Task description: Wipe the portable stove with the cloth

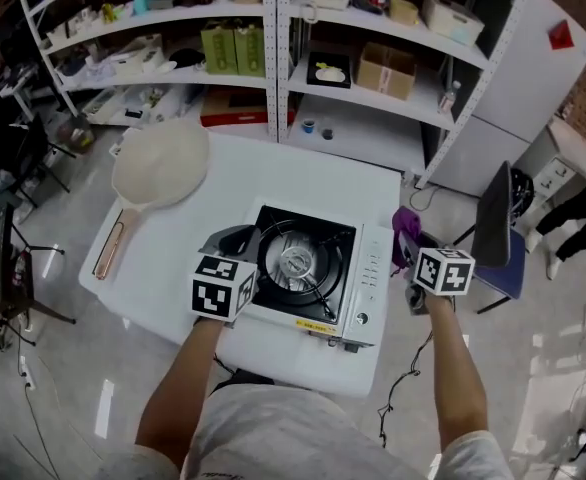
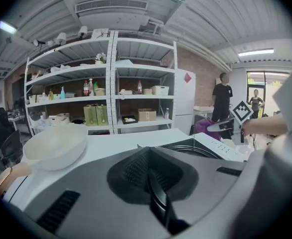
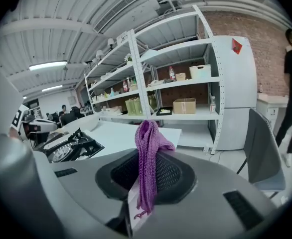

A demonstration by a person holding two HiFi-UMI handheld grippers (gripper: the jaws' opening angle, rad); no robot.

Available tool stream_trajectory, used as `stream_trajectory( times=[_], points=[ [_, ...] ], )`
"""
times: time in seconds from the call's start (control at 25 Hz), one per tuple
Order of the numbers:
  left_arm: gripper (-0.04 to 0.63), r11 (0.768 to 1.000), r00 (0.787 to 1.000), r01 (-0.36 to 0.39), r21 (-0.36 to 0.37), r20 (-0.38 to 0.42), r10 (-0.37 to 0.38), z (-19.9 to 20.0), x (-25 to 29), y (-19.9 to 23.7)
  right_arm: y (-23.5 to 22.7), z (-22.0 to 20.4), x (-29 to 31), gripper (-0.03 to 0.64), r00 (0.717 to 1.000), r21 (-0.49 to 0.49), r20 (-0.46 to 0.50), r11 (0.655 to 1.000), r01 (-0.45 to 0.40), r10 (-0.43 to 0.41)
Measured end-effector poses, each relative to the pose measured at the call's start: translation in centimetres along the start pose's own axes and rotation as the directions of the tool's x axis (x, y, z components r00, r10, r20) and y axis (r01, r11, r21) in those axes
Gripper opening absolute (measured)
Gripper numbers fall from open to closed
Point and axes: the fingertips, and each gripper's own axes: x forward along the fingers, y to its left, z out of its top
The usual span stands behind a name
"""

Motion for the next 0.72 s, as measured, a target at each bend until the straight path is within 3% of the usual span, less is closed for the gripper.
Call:
stream_trajectory(
  times=[0.28, 0.52, 0.72],
  points=[
    [0.005, 1.0, 1.0, 0.001, -0.01, 0.004, -0.001, -0.1, -0.2, 2.3, -0.6, 3.0, 0.2, 0.061, 0.995, -0.253, -0.1, 0.967, -0.016, -0.009],
    [0.005, 1.0, 1.0, 0.009, -0.024, 0.008, -0.009, -0.2, -0.7, 3.6, 0.6, 5.0, 1.8, 0.061, 0.98, -0.433, -0.199, 0.896, -0.093, 0.006],
    [0.005, 1.0, 1.0, 0.012, -0.023, 0.004, -0.011, -0.7, -1.1, 4.8, 1.8, 3.9, 3.8, 0.062, 0.946, -0.517, -0.323, 0.841, -0.158, -0.02]
  ],
)
